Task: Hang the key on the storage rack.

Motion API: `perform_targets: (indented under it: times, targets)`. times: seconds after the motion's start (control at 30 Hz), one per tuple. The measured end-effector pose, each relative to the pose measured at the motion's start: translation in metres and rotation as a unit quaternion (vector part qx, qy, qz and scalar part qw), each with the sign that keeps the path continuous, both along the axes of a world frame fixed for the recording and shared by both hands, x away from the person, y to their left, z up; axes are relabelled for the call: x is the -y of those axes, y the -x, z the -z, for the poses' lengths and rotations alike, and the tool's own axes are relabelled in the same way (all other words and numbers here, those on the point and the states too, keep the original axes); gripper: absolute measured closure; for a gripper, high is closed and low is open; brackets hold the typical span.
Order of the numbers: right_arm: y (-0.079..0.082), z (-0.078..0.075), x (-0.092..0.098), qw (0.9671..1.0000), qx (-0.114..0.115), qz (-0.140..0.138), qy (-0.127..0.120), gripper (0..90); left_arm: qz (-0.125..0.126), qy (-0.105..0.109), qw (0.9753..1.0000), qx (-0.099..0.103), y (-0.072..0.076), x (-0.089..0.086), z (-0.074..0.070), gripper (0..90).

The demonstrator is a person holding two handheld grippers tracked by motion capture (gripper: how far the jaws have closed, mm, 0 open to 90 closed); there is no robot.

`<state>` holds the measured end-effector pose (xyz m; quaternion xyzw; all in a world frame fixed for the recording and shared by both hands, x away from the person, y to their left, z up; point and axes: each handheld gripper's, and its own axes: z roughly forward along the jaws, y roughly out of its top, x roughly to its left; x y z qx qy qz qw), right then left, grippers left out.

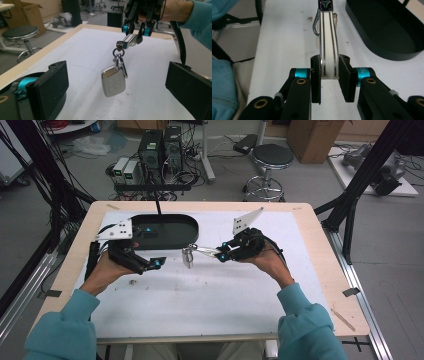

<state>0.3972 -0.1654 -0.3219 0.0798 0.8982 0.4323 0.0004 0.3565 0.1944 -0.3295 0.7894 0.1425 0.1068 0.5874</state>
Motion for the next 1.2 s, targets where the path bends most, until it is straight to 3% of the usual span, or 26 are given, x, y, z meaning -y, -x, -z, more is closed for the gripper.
perform_targets:
  times: [0.33,0.63,0.73,0.77,0.87,0.9,1.0,1.03,1.2]
  targets:
    - [0.004,-0.004,-0.003,0.9997,0.008,-0.018,-0.015,74.7,0.045,-0.025,0.9987,-0.007,-0.012,0.037,-0.008,5.2]
    - [0.007,-0.004,-0.008,0.9994,0.010,-0.031,-0.015,74.7,0.066,-0.048,0.9967,-0.006,-0.014,0.056,-0.007,9.5]
    - [0.007,-0.004,-0.009,0.9993,0.010,-0.033,-0.016,74.7,0.079,-0.055,0.9953,-0.010,-0.015,0.060,-0.006,14.7]
    - [0.008,-0.004,-0.009,0.9992,0.009,-0.035,-0.016,74.7,0.085,-0.058,0.9947,-0.008,-0.015,0.060,-0.007,23.5]
    - [0.007,-0.004,-0.010,0.9991,0.010,-0.038,-0.016,74.7,0.093,-0.058,0.9939,-0.012,-0.016,0.064,-0.006,25.1]
    - [0.008,-0.003,-0.012,0.9990,0.009,-0.042,-0.016,74.7,0.103,-0.066,0.9924,-0.013,-0.017,0.065,-0.006,27.0]
    - [0.009,-0.003,-0.013,0.9987,0.012,-0.048,-0.014,74.7,0.111,-0.070,0.9912,-0.016,-0.017,0.066,-0.004,32.2]
    - [0.009,-0.003,-0.014,0.9986,0.013,-0.050,-0.013,74.7,0.122,-0.074,0.9896,-0.017,-0.017,0.066,-0.003,35.6]
    - [0.010,-0.002,-0.015,0.9984,0.013,-0.054,-0.011,74.6,0.127,-0.083,0.9883,-0.015,-0.017,0.067,-0.002,38.8]
